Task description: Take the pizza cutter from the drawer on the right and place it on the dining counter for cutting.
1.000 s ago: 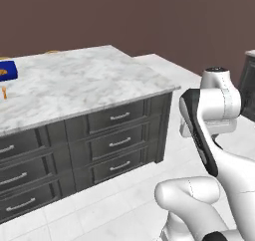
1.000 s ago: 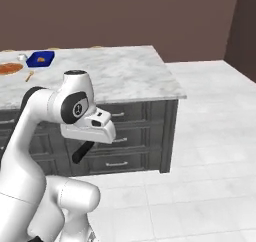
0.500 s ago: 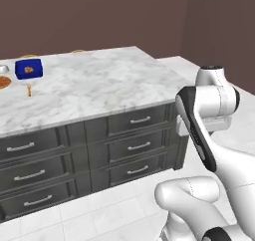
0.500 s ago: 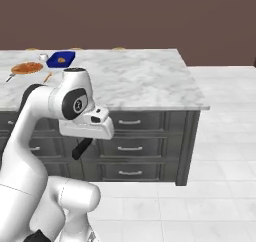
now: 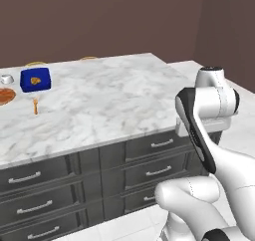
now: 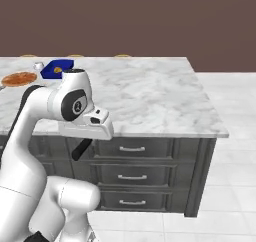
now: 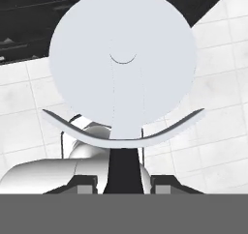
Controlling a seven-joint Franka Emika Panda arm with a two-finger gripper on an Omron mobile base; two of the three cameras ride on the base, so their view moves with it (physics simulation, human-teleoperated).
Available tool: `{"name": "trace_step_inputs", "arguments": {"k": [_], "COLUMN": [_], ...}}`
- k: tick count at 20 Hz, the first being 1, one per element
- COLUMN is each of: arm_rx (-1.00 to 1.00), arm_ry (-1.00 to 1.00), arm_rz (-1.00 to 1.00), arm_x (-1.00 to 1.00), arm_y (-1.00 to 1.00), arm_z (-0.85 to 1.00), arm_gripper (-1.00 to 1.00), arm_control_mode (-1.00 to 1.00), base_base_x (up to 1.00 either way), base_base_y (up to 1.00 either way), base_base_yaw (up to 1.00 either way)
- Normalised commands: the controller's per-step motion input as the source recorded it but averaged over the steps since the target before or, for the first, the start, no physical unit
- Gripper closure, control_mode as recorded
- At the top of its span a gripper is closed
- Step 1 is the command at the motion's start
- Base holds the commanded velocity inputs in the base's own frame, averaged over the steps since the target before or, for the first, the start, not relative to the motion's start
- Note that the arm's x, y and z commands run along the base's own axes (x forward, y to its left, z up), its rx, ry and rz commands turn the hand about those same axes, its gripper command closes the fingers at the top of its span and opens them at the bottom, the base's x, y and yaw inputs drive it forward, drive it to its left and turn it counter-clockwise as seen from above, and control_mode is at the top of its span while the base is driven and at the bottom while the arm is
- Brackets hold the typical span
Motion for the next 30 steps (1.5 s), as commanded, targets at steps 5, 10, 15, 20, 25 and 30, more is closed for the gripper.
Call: {"name": "trace_step_inputs", "arguments": {"k": [5, 10, 15, 20, 25, 30], "arm_rx": [0.0, 0.0, 0.0, 0.0, 0.0, 0.0], "arm_ry": [0.0, 0.0, 0.0, 0.0, 0.0, 0.0], "arm_rz": [0.0, 0.0, 0.0, 0.0, 0.0, 0.0], "arm_x": [0.0, 0.0, 0.0, 0.0, 0.0, 0.0], "arm_y": [0.0, 0.0, 0.0, 0.0, 0.0, 0.0], "arm_z": [0.0, 0.0, 0.0, 0.0, 0.0, 0.0], "arm_gripper": [1.0, 1.0, 1.0, 1.0, 1.0, 1.0], "arm_control_mode": [1.0, 1.0, 1.0, 1.0, 1.0, 1.0], "base_base_x": [0.41, 0.0, 0.17, 0.54, 0.63, 0.04], "base_base_y": [0.41, 0.89, 0.94, 0.24, 0.28, 0.48], "base_base_yaw": [0.18, 0.34, 0.25, 0.0, -0.01, -0.01]}}
